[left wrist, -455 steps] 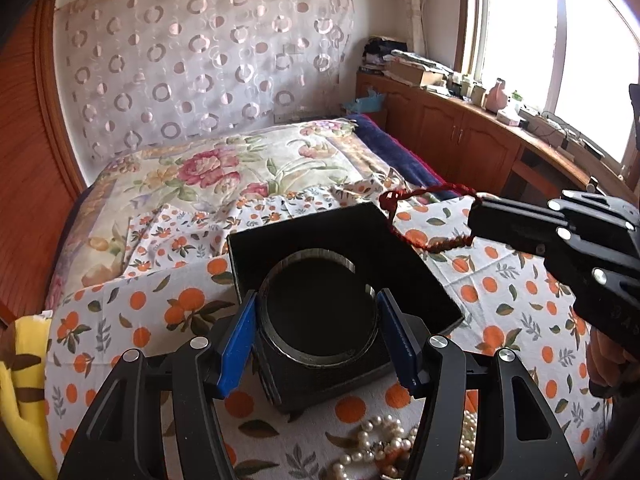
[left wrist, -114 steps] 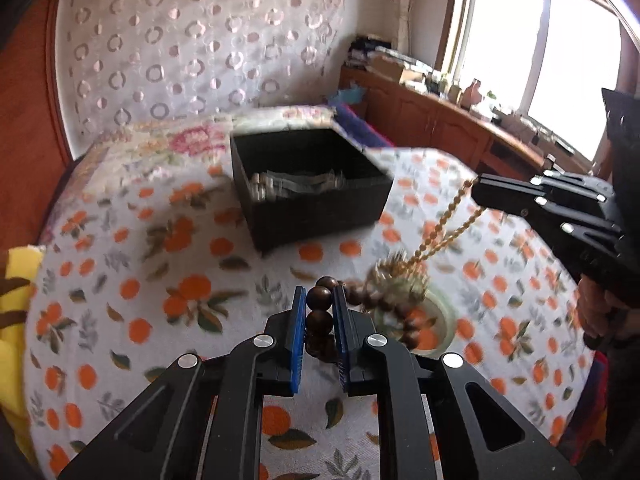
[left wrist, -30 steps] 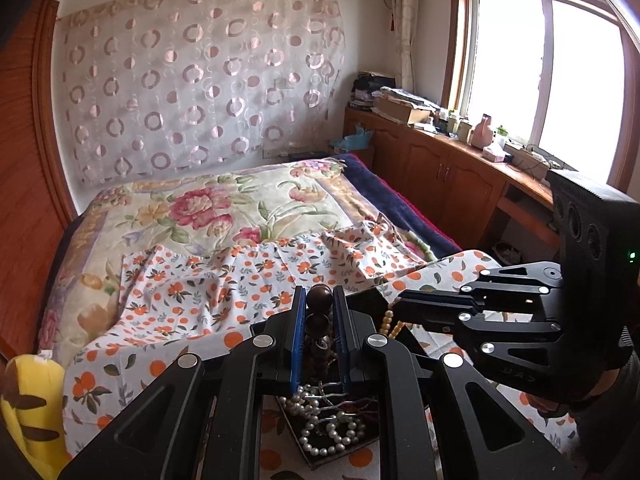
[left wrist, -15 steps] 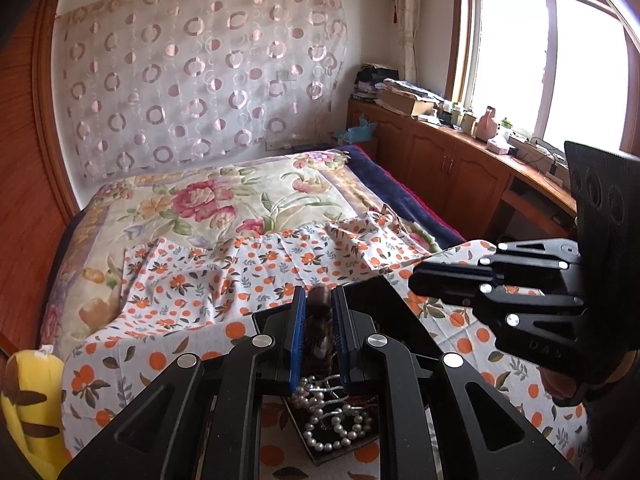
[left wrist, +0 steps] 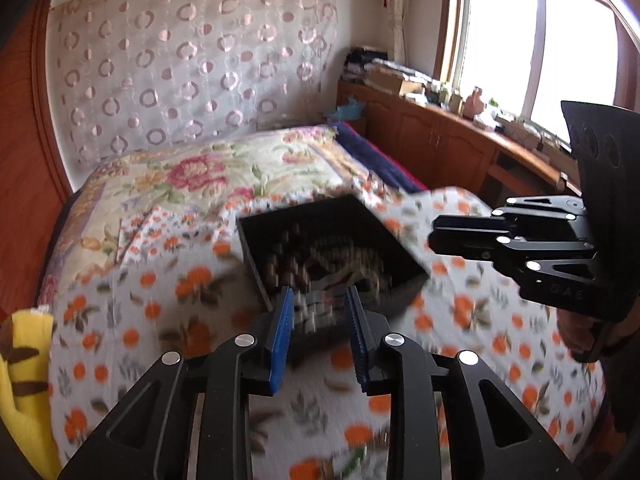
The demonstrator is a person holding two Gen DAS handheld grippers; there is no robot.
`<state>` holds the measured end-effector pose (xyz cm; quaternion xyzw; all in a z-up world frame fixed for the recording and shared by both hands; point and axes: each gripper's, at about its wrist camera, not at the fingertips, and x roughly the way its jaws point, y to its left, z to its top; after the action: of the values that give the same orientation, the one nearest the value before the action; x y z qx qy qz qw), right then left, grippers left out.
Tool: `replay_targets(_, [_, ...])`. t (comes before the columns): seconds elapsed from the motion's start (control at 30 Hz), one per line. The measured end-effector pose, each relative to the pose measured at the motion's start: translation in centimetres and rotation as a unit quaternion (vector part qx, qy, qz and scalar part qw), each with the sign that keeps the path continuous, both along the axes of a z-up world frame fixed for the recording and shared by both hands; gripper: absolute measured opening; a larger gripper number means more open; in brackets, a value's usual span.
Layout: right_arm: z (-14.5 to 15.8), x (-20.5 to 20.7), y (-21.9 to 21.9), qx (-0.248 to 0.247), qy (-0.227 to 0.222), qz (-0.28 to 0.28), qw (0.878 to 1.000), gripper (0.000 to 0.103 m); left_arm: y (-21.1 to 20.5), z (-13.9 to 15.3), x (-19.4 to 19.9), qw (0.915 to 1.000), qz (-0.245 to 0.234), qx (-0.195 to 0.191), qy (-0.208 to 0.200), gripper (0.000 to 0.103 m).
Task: Organize jewelry
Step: 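Withdraw both open tools from the box back to the remaining jewelry, then grasp the green pendant keychain with the left tool while the right tool grasps the jade bangle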
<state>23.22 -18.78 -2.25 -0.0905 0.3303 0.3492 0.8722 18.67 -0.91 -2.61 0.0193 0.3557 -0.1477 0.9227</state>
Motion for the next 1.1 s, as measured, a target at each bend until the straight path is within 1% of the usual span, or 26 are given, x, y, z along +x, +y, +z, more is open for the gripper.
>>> replay_targets(0.07, [-1.2, -1.2, -0.1, -0.007, 0.011, 0.005, 1.000, 0.017, 0.2, -1.1, -1.1, 0.9999, 0.000, 0.005, 0.014, 0.026])
replay_targets(0.13, [-2.8, -2.4, -0.1, -0.017, 0.028, 0.008, 0.999, 0.017, 0.5, -1.9, -2.0, 0.9997, 0.001, 0.007, 0.025, 0.032])
replay_targets(0.17, [-3.2, -2.7, -0.2, -0.019, 0.031, 0.009, 0.999, 0.017, 0.5, -2.1, -2.3, 0.9995, 0.000, 0.008, 0.030, 0.033])
replay_targets(0.37, [-6.8, -4.9, -0.6, -0.039, 0.075, 0.019, 0.996, 0.017, 0.9, -4.1, -4.4, 0.9979, -0.007, 0.013, 0.063, 0.034])
replay_targets(0.43, [-7.3, -5.2, -0.4, -0.046, 0.081, 0.021, 0.995, 0.017, 0.6, -4.6, -5.1, 0.9972, -0.011, 0.018, 0.071, 0.034])
replay_targets(0.57, [-7.5, -5.7, -0.1, -0.054, 0.082, 0.023, 0.995, 0.018, -0.2, -5.2, -6.0, 0.9960, -0.026, 0.019, 0.084, 0.034])
replay_targets(0.67, [-7.5, -5.8, 0.3, -0.072, 0.071, 0.026, 0.995, 0.018, -0.9, -5.6, -6.6, 0.9952, -0.037, 0.018, 0.089, 0.033])
replay_targets(0.73, [-7.6, -5.8, 0.2, -0.076, 0.069, 0.027, 0.994, 0.017, -1.0, -5.7, -6.7, 0.9948, -0.042, 0.019, 0.091, 0.031])
replay_targets(0.77, [-7.7, -5.8, 0.2, -0.079, 0.068, 0.024, 0.994, 0.014, -1.1, -5.7, -6.7, 0.9947, -0.044, 0.019, 0.091, 0.028])
replay_targets(0.83, [-7.7, -5.6, -0.2, -0.079, 0.068, 0.022, 0.994, 0.013, -1.1, -5.8, -6.7, 0.9945, -0.043, 0.017, 0.094, 0.022])
replay_targets(0.93, [-7.6, -5.6, -0.6, -0.081, 0.066, 0.015, 0.994, 0.013, -1.2, -6.1, -6.6, 0.9943, -0.044, 0.017, 0.096, 0.021])
replay_targets(1.03, [-7.6, -5.7, -0.9, -0.090, 0.060, 0.010, 0.994, 0.013, -1.3, -6.0, -6.5, 0.9942, -0.044, 0.022, 0.095, 0.021])
replay_targets(1.1, [-7.6, -5.7, -1.1, -0.100, 0.053, 0.004, 0.994, 0.013, -1.6, -5.9, -6.6, 0.9940, -0.044, 0.037, 0.093, 0.021])
